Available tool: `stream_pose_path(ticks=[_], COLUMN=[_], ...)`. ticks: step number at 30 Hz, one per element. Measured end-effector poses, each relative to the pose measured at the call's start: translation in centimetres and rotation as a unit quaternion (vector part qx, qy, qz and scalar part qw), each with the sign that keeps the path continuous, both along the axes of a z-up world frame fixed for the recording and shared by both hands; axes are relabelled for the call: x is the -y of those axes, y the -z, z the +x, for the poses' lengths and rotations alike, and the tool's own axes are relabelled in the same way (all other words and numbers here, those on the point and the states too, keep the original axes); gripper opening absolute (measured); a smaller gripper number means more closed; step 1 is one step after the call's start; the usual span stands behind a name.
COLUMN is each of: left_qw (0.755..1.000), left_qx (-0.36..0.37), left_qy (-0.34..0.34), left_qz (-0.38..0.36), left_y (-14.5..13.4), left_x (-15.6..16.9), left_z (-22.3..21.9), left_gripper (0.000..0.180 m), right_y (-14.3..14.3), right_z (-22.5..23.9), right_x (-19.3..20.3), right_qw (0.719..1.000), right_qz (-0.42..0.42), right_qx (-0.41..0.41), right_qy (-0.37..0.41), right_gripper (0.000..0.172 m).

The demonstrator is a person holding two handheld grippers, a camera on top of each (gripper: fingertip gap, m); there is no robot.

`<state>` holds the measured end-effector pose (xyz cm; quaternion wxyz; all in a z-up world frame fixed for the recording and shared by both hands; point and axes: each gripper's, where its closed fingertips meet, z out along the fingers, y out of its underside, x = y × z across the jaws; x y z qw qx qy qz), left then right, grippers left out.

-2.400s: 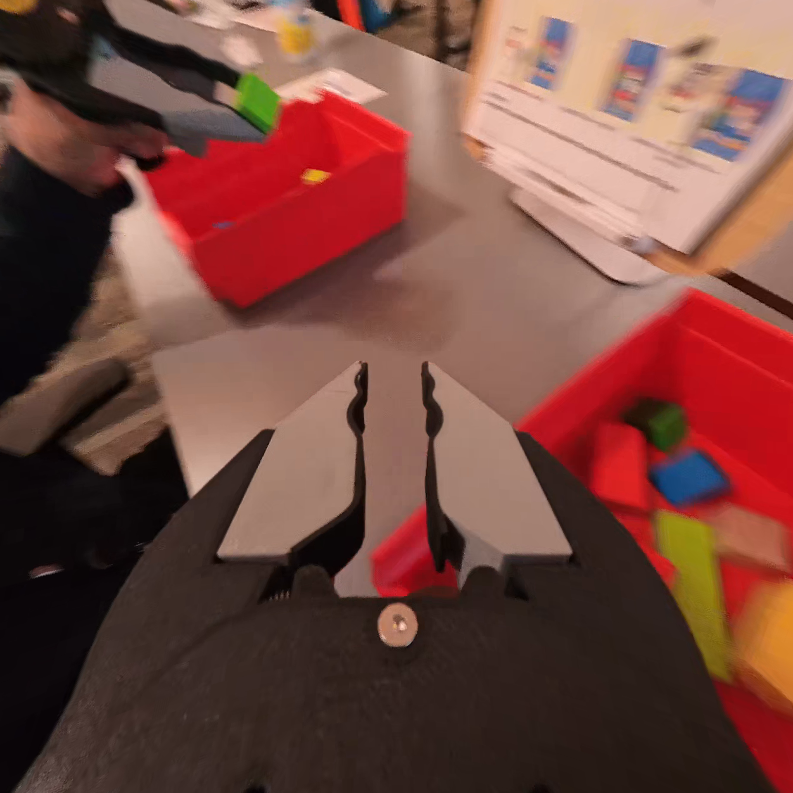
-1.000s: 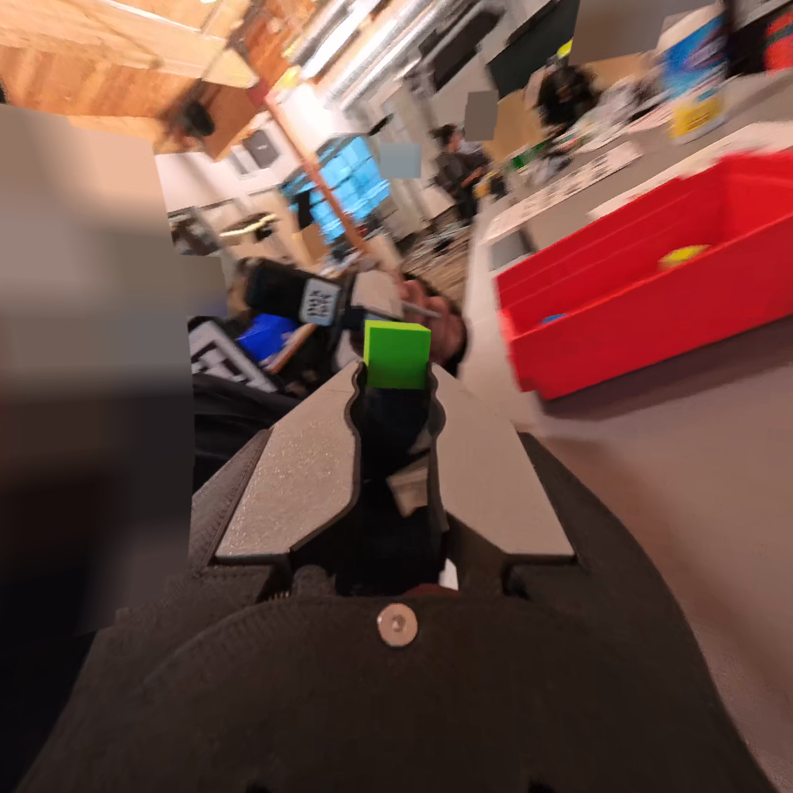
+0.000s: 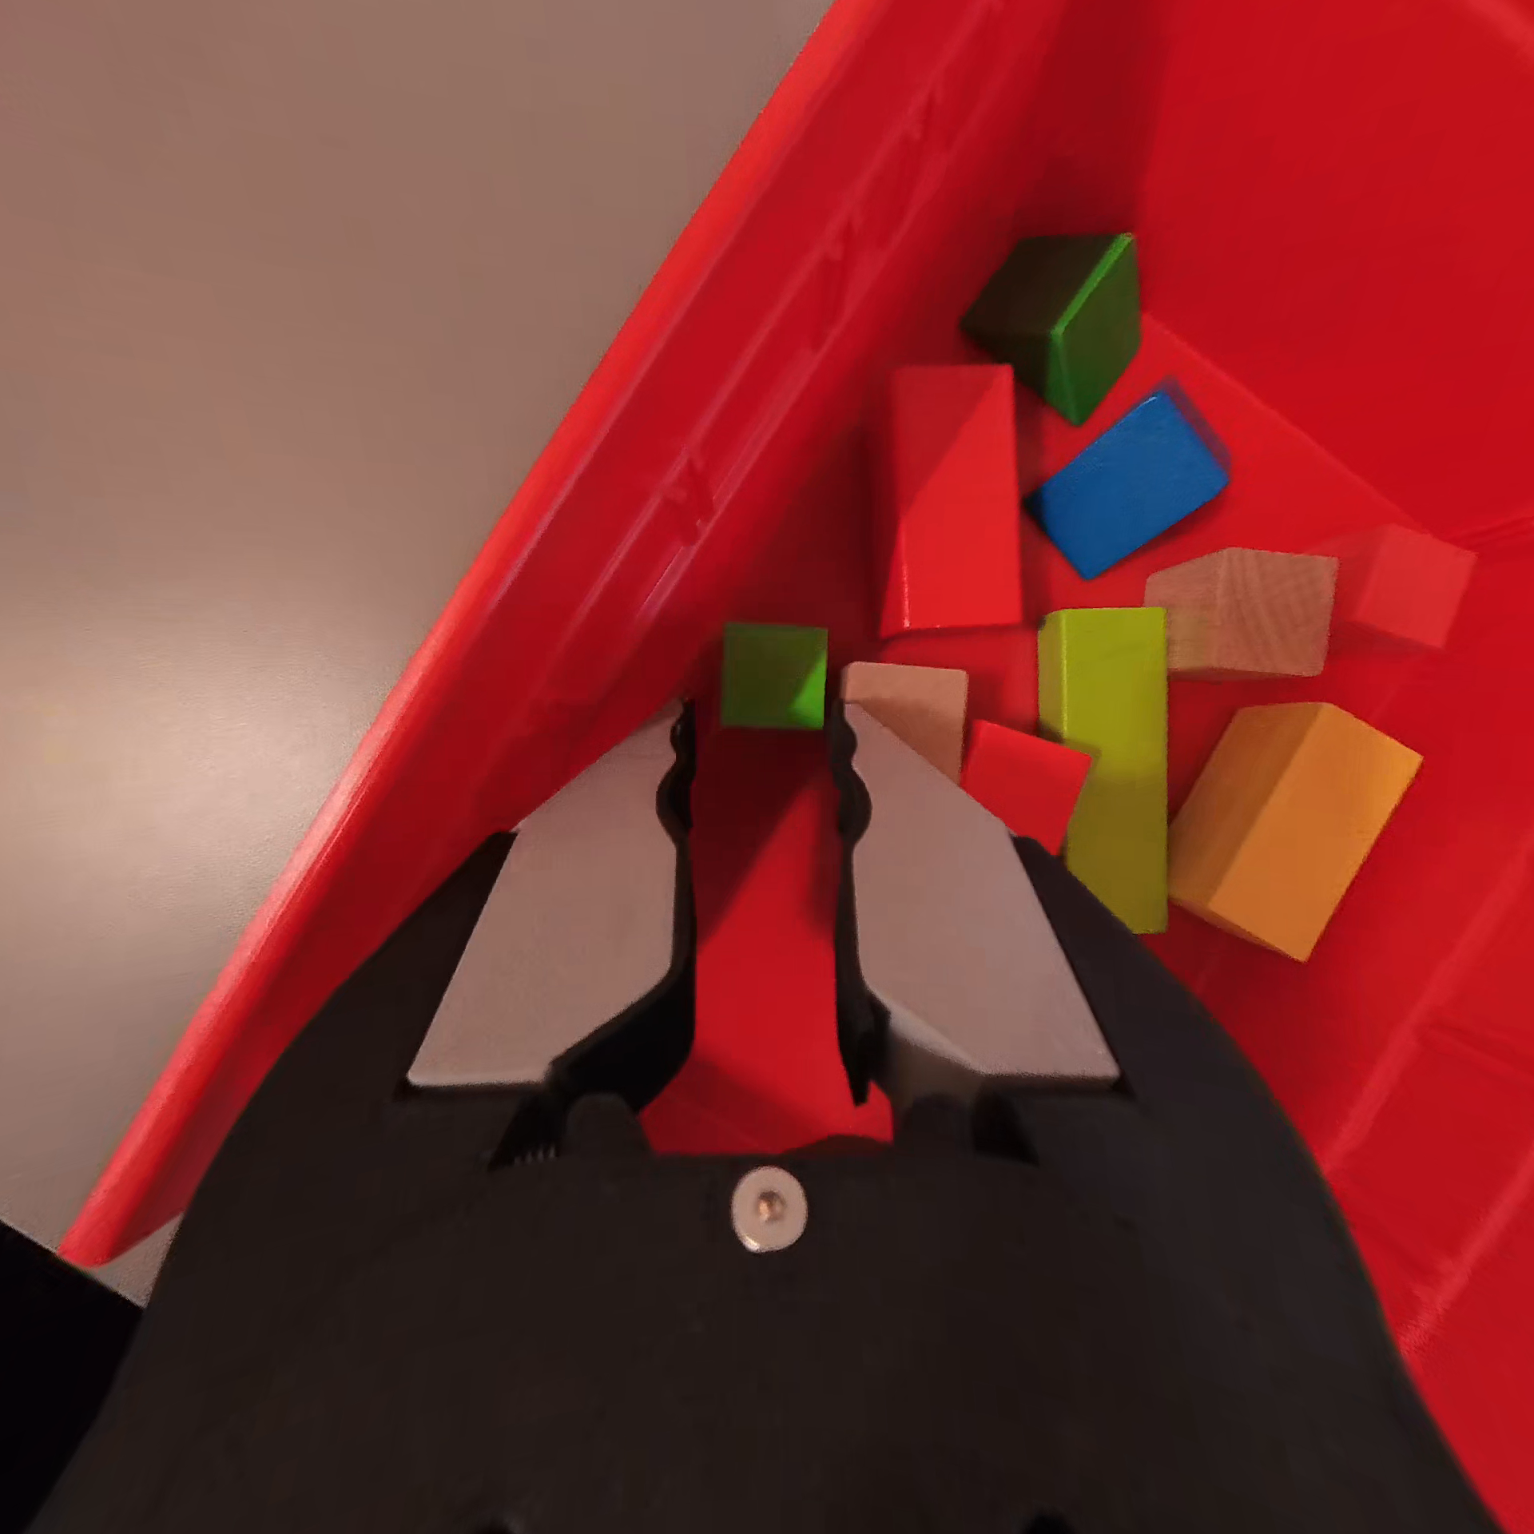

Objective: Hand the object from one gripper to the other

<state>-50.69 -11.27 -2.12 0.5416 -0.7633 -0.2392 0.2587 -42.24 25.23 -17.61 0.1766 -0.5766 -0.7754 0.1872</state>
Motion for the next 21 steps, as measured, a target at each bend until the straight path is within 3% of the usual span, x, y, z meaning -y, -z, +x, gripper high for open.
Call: stream_pose_path(ticks=[4, 7, 9, 11, 12, 14, 17, 21], left_qw=[0.998, 0.996, 0.992, 0.981, 0.974, 0.96, 0.944, 0.932], left_qx=[0.027, 0.062, 0.118, 0.194, 0.223, 0.268, 0.305, 0.321], left_qy=[-0.056, -0.06, -0.045, -0.025, -0.041, -0.084, -0.121, -0.118], left_qz=[-0.001, -0.003, 0.011, 0.014, 0.016, 0.02, -0.042, -0.119], left_y=[1.1, 3.0, 4.9, 7.3, 8.2, 9.9, 13.0, 15.7], left_x=[4.2, 5.1, 4.2, 2.7, 2.3, 1.8, 1.4, -0.1], left_z=[-2.7, -5.2, -7.2, -9.2, -10.7, -13.6, -16.0, -16.5], left_gripper=[0.041, 0.041, 0.043, 0.057, 0.069, 0.062, 0.064, 0.065], right_y=[-2.3, -4.4, -5.7, -6.9, -7.4, -8.3, -9.4, -10.1], right_z=[-0.1, -0.1, -0.1, 0.1, 0.3, 0.6, 0.8, 1.1], right_x=[-0.7, -0.9, -1.0, -1.1, -1.0, -1.0, -1.0, -0.8], right_qw=[0.999, 0.996, 0.992, 0.989, 0.988, 0.986, 0.982, 0.98], right_qz=[-0.012, -0.027, -0.036, -0.037, -0.037, -0.034, -0.031, -0.033], right_qx=[-0.045, -0.089, -0.116, -0.138, -0.146, -0.162, -0.183, -0.195], right_qy=[0.012, 0.017, 0.02, 0.024, 0.022, 0.021, 0.02, 0.016], right_gripper=[0.035, 0.034, 0.035, 0.034, 0.034, 0.034, 0.034, 0.034])
